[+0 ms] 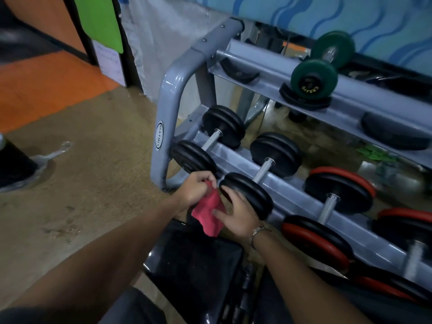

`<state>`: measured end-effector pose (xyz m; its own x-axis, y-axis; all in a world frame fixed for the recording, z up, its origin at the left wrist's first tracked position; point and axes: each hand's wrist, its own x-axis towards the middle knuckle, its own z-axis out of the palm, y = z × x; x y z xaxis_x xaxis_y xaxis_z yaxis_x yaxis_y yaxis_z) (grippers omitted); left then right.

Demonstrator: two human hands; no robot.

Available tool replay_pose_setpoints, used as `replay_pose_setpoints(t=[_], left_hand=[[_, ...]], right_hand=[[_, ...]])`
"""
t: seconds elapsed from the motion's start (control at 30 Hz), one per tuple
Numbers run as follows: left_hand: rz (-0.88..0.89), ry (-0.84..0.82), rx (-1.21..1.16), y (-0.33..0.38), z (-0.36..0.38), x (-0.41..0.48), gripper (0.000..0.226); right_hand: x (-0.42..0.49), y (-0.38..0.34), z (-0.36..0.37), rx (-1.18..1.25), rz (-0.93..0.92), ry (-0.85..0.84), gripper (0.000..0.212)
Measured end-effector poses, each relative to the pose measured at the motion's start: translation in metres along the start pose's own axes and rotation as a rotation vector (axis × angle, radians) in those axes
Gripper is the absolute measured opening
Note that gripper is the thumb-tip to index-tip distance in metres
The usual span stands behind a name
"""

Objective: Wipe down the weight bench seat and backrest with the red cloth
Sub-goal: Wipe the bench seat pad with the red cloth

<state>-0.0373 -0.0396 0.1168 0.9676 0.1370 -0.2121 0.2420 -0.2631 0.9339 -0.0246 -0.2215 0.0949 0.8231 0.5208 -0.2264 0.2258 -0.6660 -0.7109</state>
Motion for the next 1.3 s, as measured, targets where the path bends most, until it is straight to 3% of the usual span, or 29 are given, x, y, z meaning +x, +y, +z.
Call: replay_pose_setpoints(t=[0.07,0.2,0.27,0.43,0.57,0.63,0.83,1.0,1.17,1.3], left_hand=[[0.016,-0.013,-0.091,0.014,0.005,-0.019,0.032],[0.028,0.002,-0.302,0.027,0.013,-0.051,0.040],[0.011,0.050,-0.346,0.029,0.014,-0.068,0.046],[-0.001,0.217,-0.277,0.027,0.018,-0.110,0.039],[0.020,0.323,-0.126,0.008,0.029,-0.148,0.019],[-0.017,0.296,-0.130,-0.001,0.033,-0.166,0.018],[-0.098,0.000,-0.284,-0.017,0.030,-0.215,0.020],[-0.097,0.036,-0.335,-0.038,0.031,-0.228,0.017],[-0.027,0.296,-0.032,-0.054,0.017,-0.225,0.016],[0.018,0.398,0.395,-0.081,-0.031,-0.210,0.016]], right_hand=[[-0.019,-0.006,-0.001,0.053,-0.017,0.010,0.080],[-0.054,-0.014,0.002,0.263,0.000,0.090,0.046],[-0.076,-0.022,0.003,0.341,0.020,0.096,0.042],[-0.119,-0.034,0.014,0.479,0.062,0.156,0.056],[-0.145,-0.045,0.030,0.569,0.088,0.202,0.047],[-0.156,-0.051,0.039,0.605,0.086,0.205,0.044],[-0.176,-0.065,0.063,0.785,0.133,0.203,0.048],[-0.188,-0.077,0.081,0.779,0.131,0.168,0.049],[-0.188,-0.076,0.096,0.576,0.059,0.011,0.058],[-0.168,-0.052,0.105,0.267,0.046,0.020,0.047]])
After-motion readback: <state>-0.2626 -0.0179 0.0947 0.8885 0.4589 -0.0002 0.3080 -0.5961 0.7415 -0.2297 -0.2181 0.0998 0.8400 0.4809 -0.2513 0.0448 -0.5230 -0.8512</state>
